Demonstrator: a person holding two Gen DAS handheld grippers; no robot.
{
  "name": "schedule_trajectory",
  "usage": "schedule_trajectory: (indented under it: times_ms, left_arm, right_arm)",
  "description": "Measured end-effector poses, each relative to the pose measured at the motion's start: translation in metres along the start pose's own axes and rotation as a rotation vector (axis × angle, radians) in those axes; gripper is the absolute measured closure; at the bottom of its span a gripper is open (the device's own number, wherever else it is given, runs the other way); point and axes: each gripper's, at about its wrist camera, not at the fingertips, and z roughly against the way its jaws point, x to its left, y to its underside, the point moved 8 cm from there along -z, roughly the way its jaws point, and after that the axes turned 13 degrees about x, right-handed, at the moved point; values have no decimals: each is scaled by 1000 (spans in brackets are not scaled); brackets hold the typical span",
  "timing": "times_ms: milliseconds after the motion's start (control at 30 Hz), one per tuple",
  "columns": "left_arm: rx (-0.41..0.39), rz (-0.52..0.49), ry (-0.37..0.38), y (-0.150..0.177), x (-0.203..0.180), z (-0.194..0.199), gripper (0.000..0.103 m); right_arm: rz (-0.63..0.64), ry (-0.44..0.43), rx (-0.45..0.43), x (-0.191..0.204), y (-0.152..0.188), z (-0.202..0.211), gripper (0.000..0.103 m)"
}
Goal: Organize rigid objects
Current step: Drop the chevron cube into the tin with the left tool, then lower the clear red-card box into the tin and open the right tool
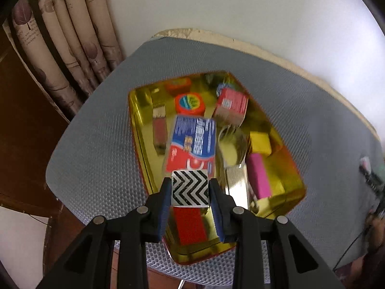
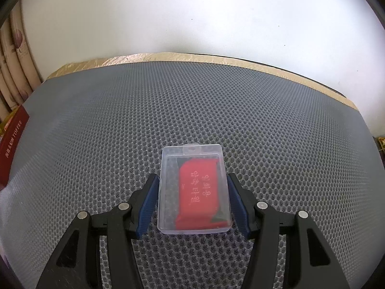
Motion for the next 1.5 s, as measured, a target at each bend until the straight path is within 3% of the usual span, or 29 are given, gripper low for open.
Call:
schedule_trajectory:
  times_ms: [200, 333, 467, 567, 633, 767, 900, 1000, 1133, 1200, 1333, 1500]
  left_arm:
    - [4, -8, 11, 2, -8, -25, 72]
    - [-9, 10, 21, 10, -7, -22, 70]
    - [-90, 64, -18, 17, -2, 2, 63]
    - [-175, 142, 15, 32, 5, 29, 56]
    - [-246, 205, 47, 51, 11, 45, 45]
    - [-333, 219, 68, 77, 13, 62, 42]
    - [-352, 207, 29, 90, 15, 60, 42]
    - [-338, 209, 43, 92, 16, 51, 42]
    - [-374, 200, 1, 92, 19, 53, 42]
    - [-408, 202, -20, 91, 22, 58, 42]
    - [-428, 214, -17, 91, 28, 62, 42]
    - [-402, 235, -31, 88, 36, 54, 42]
  right_arm:
    - [5, 12, 1, 2, -1, -1, 49]
    - [8, 26, 1, 3, -2, -3, 49]
    - [9, 27, 3, 3, -4, -4, 49]
    - [22, 31, 17, 9, -9, -5, 53]
    - [15, -5, 32, 16, -11, -4, 53]
    - [8, -94, 40, 46, -17, 7, 53]
    - [32, -241, 18, 107, -30, 36, 53]
    - [80, -377, 5, 169, -41, 62, 53]
    - [195, -556, 35, 283, -40, 88, 53]
    - [234, -606, 61, 325, -40, 89, 53]
    - [296, -638, 103, 399, -47, 73, 53]
    - [331, -593, 117, 446, -50, 44, 52]
